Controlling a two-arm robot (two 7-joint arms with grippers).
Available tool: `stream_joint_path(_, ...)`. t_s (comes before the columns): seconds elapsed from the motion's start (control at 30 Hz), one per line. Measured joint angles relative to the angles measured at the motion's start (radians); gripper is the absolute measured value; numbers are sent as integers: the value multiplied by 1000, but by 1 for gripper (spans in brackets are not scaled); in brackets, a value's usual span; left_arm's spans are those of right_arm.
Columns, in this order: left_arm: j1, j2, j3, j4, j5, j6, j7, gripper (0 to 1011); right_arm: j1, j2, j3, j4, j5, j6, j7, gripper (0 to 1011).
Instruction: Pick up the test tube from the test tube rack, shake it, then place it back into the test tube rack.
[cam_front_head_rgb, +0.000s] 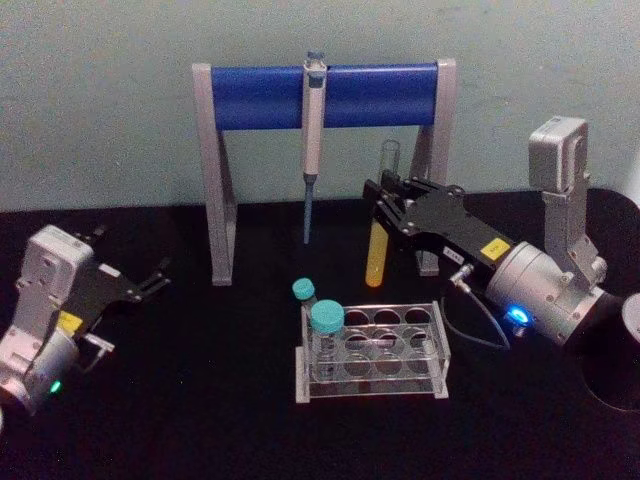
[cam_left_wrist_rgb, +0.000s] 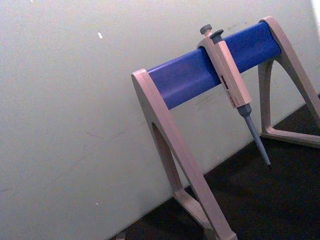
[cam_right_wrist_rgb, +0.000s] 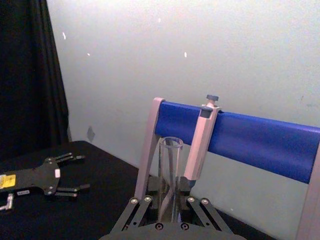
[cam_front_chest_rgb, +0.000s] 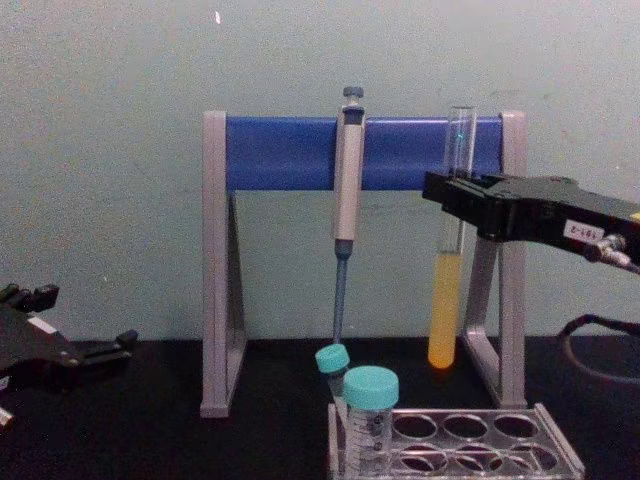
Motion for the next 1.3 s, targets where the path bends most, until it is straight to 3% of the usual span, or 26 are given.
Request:
stream_joint_path(0.63, 0, 0, 0, 0, 0, 0, 0, 1001, -13, 8, 8, -13, -5, 1, 8, 232)
stream_joint_path(1.3, 0, 0, 0, 0, 0, 0, 0, 1001, -81, 93, -21, -93, 27, -34, 116, 232)
